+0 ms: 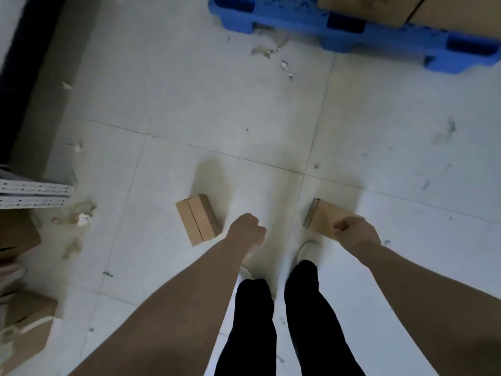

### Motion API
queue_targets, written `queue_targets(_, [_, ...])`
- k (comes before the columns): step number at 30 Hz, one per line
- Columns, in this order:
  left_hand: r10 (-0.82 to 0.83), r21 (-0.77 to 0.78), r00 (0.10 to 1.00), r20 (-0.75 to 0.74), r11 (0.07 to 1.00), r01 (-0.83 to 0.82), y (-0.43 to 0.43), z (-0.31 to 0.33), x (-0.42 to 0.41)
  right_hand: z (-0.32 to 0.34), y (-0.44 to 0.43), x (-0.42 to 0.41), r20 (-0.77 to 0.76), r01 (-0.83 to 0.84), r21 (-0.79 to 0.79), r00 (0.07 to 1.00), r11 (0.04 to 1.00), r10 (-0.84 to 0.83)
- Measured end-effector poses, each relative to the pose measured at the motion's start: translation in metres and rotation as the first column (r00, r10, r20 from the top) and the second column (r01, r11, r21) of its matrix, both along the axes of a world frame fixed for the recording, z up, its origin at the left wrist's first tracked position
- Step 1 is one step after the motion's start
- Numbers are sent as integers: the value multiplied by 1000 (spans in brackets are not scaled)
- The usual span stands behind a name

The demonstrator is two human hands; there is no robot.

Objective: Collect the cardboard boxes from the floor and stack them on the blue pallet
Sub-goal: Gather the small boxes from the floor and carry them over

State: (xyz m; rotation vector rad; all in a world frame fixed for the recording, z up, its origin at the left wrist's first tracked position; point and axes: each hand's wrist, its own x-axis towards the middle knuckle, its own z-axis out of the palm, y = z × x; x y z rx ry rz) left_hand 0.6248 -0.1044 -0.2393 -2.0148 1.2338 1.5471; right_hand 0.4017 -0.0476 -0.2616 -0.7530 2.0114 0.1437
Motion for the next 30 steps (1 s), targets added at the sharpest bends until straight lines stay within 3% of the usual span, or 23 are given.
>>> queue_targets(7, [-119,4,993,4,993,119,-24,-171,-74,-171,-10,-55,-58,-71,106,995,992,77])
queue_targets(9, [-144,-4,990,-3,990,144,-27,-216,-89,-223,-12,-62,-70,-179,135,979,975,189])
queue_targets(16, [-208,25,978,30,978,207,-8,-343,-94,-364,16,-65,-170,-619,236,733,749,659])
queue_targets(20, [-153,31,987,58,988,151,3,-382,-80,-394,27,-67,-253,-689,272,623,672,740])
queue_targets(23, [-133,25,988,78,991,132,11,-393,-66,-395,29,-62,-326,-690,197,624,697,710])
queue_targets(30, [-6,1,981,193,1000,6,29,-377,-7,-371,9,9,-279,-727,66,644,684,712])
